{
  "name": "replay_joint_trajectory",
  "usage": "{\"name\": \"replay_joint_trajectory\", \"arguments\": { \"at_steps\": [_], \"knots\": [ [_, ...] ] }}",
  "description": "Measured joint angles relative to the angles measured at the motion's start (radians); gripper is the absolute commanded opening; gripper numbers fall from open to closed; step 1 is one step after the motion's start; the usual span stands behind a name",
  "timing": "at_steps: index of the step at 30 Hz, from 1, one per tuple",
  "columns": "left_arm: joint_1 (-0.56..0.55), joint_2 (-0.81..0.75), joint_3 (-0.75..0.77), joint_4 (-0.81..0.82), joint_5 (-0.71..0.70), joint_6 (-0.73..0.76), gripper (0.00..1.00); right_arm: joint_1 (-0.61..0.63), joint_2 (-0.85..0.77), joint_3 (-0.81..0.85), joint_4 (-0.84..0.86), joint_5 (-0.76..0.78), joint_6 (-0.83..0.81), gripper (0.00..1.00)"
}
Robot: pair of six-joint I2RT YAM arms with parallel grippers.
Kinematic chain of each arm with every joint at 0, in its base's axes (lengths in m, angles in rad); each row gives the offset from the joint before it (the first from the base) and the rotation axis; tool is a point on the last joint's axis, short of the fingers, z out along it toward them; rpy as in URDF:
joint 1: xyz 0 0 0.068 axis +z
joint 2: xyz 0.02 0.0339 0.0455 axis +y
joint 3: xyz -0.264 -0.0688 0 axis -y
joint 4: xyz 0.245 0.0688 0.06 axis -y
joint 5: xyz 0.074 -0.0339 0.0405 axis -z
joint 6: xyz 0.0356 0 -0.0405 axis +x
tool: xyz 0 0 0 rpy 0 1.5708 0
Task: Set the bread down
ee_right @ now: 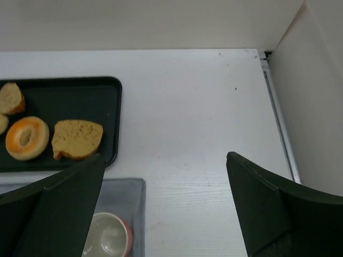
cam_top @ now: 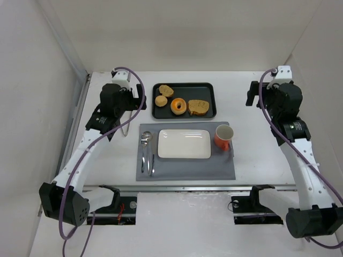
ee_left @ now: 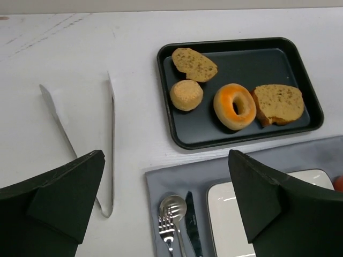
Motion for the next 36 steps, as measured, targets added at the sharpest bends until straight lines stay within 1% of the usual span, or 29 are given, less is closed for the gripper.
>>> {"name": "replay_joint_trajectory", "arguments": {
  "at_steps": [4, 9, 13, 18, 23, 30, 36],
  "knots": [
    [-0.002, 0.036, 0.003, -0.015, -0.101, 0.000, 1.00, 0.000, -0.013, -0.048, -0.015, -0.077, -0.072, 1.00],
    [-0.002, 0.192, 0.015, -0.044, -0.196, 0.002, 1.00, 0.000, 0.009, -0.055, -0.008, -0.122, -0.147, 1.00],
    [-0.002, 0.294, 0.015, -0.063, -0.240, 0.014, 1.00, 0.000, 0.081, -0.055, -0.014, -0.168, -0.181, 1.00],
    [0.015, 0.324, 0.015, -0.048, -0.260, 0.028, 1.00, 0.000, 0.137, -0.055, -0.051, -0.223, -0.196, 1.00],
    [0.068, 0.384, 0.016, -0.021, -0.279, 0.032, 1.00, 0.000, 0.118, -0.055, -0.055, -0.254, -0.204, 1.00],
    [0.087, 0.540, 0.016, -0.037, -0.317, 0.028, 0.99, 0.000, 0.087, -0.054, -0.056, -0.278, -0.204, 1.00],
    [0.129, 0.564, 0.022, -0.049, -0.316, 0.021, 0.98, 0.000, 0.082, -0.054, -0.057, -0.291, -0.204, 1.00]
  ]
}}
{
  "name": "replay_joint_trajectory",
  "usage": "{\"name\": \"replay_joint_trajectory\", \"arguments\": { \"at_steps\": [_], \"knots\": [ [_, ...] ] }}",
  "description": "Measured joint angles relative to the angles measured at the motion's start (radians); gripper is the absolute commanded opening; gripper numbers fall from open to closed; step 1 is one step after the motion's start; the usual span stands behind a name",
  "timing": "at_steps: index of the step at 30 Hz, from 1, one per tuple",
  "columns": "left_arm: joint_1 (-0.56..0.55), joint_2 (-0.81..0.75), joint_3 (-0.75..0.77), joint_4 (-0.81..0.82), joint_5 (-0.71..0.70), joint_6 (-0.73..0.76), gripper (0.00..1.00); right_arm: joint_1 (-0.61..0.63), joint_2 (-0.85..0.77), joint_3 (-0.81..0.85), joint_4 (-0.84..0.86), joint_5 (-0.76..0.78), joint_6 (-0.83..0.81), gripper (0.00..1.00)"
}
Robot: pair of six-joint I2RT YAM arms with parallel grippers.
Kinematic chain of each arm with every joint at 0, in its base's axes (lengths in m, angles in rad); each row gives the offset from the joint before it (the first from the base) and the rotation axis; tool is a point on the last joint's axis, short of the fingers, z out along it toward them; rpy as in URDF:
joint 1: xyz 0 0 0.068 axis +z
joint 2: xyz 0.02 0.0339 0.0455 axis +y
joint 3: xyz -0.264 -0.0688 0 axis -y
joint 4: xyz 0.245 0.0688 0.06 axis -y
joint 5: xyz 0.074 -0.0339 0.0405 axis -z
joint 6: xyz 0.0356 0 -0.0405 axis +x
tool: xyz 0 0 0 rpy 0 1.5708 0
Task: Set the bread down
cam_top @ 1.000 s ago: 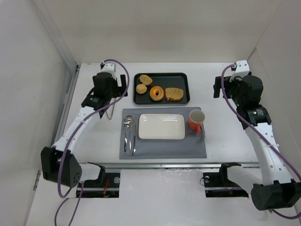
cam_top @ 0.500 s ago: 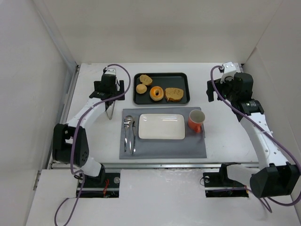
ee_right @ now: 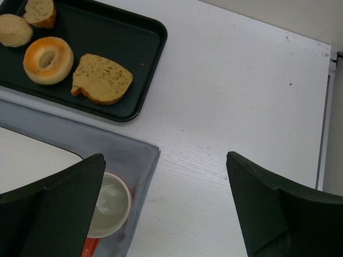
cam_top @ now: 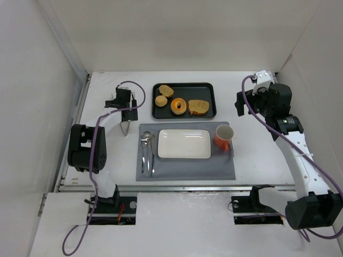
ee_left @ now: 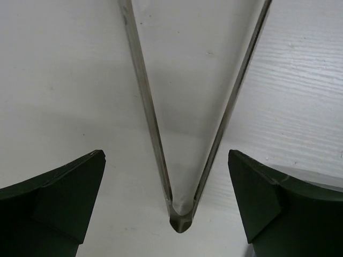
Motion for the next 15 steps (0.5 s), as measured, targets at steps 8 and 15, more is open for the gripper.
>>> {"name": "replay_joint_trajectory", "arguments": {
  "at_steps": [8, 15],
  "knots": [
    [0.033, 0.024, 0.023, -0.001, 0.030, -0.017, 0.94, 0.000, 0.000, 0.000, -0.002, -0.005, 0.000, 1.00],
    [0.032, 0.036, 0.024, -0.011, 0.081, -0.026, 0.94, 0.000, 0.000, 0.000, -0.003, -0.011, 0.000, 1.00]
  ]
}}
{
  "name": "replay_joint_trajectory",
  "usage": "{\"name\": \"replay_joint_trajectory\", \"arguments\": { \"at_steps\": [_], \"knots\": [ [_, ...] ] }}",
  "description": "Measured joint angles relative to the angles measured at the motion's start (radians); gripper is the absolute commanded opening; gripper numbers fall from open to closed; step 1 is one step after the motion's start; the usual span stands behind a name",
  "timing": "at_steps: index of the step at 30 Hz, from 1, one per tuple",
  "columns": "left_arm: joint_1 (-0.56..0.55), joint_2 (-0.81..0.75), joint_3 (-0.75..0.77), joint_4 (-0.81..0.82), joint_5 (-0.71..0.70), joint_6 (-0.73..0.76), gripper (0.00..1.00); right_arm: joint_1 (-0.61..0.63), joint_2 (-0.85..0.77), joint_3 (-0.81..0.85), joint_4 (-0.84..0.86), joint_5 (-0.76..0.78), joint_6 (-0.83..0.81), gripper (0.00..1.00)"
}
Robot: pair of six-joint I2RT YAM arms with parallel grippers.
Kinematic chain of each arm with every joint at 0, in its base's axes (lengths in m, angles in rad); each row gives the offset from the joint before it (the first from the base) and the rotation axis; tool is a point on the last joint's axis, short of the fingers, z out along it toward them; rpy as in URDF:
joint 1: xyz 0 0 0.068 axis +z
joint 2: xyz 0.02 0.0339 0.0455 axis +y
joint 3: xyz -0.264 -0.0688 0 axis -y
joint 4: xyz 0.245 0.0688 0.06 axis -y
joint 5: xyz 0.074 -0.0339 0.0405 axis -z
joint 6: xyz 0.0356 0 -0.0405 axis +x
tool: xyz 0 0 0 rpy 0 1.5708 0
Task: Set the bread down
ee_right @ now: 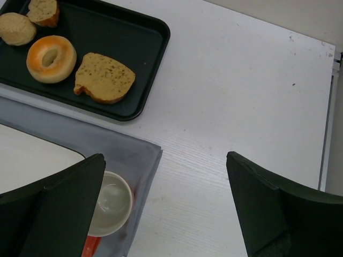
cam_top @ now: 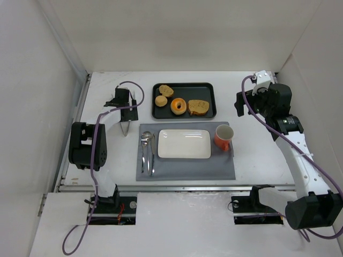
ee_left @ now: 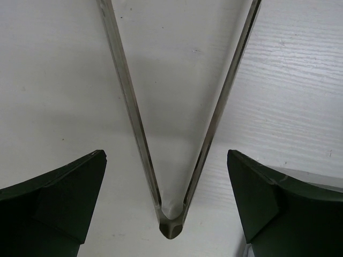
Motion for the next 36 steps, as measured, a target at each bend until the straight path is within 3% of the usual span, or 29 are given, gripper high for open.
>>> {"name": "replay_joint_trajectory", "arguments": {
  "at_steps": [30, 36],
  "knots": [
    [0.051, 0.091, 0.035, -0.025, 0.162, -0.007, 0.81, 0.000, 0.000, 0.000, 0.000, 0.000, 0.000, 1.00],
    [0.053, 0.101, 0.047, -0.033, 0.170, -0.006, 0.72, 0.000, 0.000, 0.000, 0.000, 0.000, 0.000, 1.00]
  ]
}}
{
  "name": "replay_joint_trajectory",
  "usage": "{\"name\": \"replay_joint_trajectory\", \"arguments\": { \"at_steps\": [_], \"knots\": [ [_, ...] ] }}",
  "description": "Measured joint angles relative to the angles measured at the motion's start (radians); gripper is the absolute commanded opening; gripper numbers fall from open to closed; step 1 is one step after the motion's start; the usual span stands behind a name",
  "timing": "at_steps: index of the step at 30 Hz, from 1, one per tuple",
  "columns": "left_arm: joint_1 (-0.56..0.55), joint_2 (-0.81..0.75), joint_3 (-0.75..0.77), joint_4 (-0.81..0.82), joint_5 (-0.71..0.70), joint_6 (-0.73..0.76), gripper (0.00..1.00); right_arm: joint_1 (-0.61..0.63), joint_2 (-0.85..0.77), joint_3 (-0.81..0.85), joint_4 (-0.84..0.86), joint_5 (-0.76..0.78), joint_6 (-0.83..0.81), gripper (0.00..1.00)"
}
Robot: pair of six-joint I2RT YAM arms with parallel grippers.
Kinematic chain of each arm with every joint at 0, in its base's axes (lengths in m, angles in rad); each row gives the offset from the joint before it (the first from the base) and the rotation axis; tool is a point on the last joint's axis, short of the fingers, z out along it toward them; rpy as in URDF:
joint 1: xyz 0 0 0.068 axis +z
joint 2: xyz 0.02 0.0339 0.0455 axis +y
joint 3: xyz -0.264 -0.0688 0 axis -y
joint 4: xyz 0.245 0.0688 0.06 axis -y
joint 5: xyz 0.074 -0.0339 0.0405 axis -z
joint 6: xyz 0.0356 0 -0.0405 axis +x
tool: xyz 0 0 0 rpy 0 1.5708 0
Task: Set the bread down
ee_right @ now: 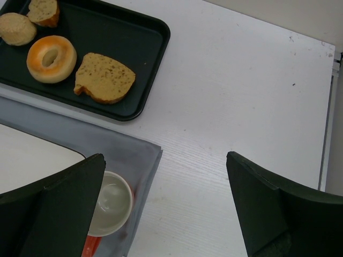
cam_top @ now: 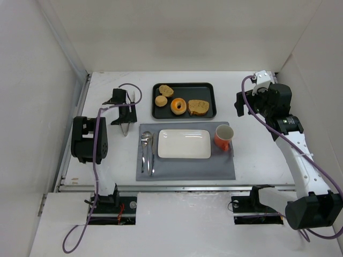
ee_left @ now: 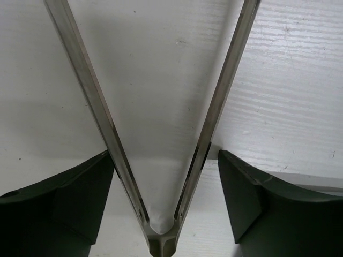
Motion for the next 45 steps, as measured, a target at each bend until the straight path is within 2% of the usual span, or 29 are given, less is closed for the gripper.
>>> {"name": "replay_joint_trajectory", "arguments": {
  "at_steps": [7, 8, 11, 12, 16, 26, 36, 39, 45],
  "knots": [
    [0.010, 0.005, 0.008, -0.003, 0.006, 0.000, 0.50, 0.000, -0.005, 0.000, 0.000, 0.000, 0.000, 1.00],
    [0.010, 0.005, 0.008, -0.003, 0.006, 0.000, 0.43, 0.000, -0.006, 0.000, 0.000, 0.000, 0.000, 1.00],
    [0.011, 0.005, 0.009, -0.004, 0.007, 0.000, 0.35, 0.000, -0.006, 0.000, 0.000, 0.000, 0.000, 1.00],
    [0.011, 0.005, 0.009, -0.004, 0.008, 0.000, 0.28, 0.000, -0.006, 0.000, 0.000, 0.000, 0.000, 1.00],
    [0.011, 0.005, 0.010, -0.005, 0.008, 0.000, 0.21, 0.000, -0.006, 0.000, 0.000, 0.000, 0.000, 1.00],
    [0.011, -0.023, 0.012, -0.030, 0.025, -0.006, 0.21, 0.000, -0.006, 0.000, 0.000, 0.000, 0.000, 1.00],
    [0.011, -0.257, 0.012, -0.039, 0.158, -0.023, 0.21, 0.000, -0.006, 0.000, 0.000, 0.000, 0.000, 1.00],
    [0.006, -0.290, 0.013, -0.035, 0.211, -0.028, 0.23, 0.000, -0.006, 0.000, 0.000, 0.000, 0.000, 1.00],
    [-0.022, -0.295, 0.024, -0.044, 0.331, -0.031, 0.32, 0.000, -0.005, 0.000, 0.000, 0.001, 0.000, 1.00]
  ]
}}
